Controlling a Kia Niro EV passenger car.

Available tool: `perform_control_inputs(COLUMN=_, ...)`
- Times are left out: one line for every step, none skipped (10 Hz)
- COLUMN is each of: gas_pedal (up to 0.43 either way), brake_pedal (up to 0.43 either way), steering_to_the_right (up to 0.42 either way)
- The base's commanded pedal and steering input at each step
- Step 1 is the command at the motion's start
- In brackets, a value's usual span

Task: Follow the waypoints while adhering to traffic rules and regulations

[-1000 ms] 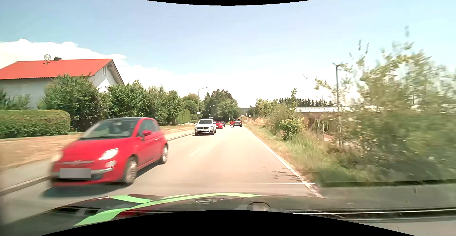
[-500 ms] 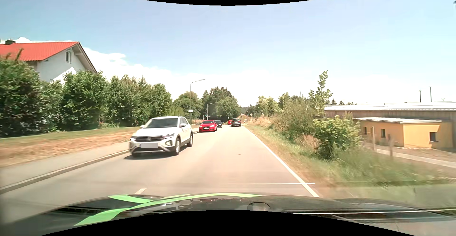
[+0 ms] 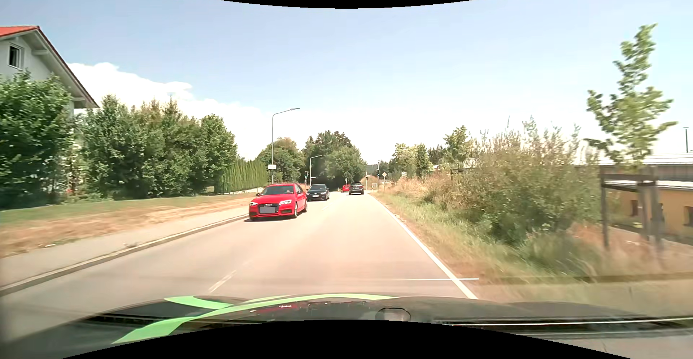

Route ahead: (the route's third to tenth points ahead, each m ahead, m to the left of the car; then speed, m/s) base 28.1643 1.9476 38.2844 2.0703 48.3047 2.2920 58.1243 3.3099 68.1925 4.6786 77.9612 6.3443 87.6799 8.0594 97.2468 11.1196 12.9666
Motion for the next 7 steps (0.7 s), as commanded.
perform_control_inputs(gas_pedal=0.067, brake_pedal=0.000, steering_to_the_right=-0.004)
perform_control_inputs(gas_pedal=0.067, brake_pedal=0.000, steering_to_the_right=-0.004)
perform_control_inputs(gas_pedal=0.079, brake_pedal=0.000, steering_to_the_right=-0.005)
perform_control_inputs(gas_pedal=0.079, brake_pedal=0.000, steering_to_the_right=-0.005)
perform_control_inputs(gas_pedal=0.087, brake_pedal=0.000, steering_to_the_right=-0.006)
perform_control_inputs(gas_pedal=0.087, brake_pedal=0.000, steering_to_the_right=-0.006)
perform_control_inputs(gas_pedal=0.079, brake_pedal=0.000, steering_to_the_right=-0.006)
